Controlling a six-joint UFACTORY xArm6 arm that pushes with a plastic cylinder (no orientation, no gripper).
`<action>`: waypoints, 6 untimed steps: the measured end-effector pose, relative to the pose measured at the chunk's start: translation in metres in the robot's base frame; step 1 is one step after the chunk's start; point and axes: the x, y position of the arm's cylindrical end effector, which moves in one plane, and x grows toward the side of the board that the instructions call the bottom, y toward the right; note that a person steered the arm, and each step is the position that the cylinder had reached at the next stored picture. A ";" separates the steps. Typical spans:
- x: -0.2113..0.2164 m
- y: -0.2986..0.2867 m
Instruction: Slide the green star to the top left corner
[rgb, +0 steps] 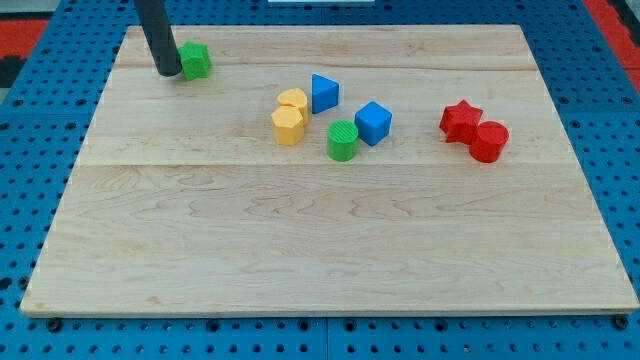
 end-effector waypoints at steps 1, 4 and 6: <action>0.011 0.038; -0.001 0.081; -0.044 0.051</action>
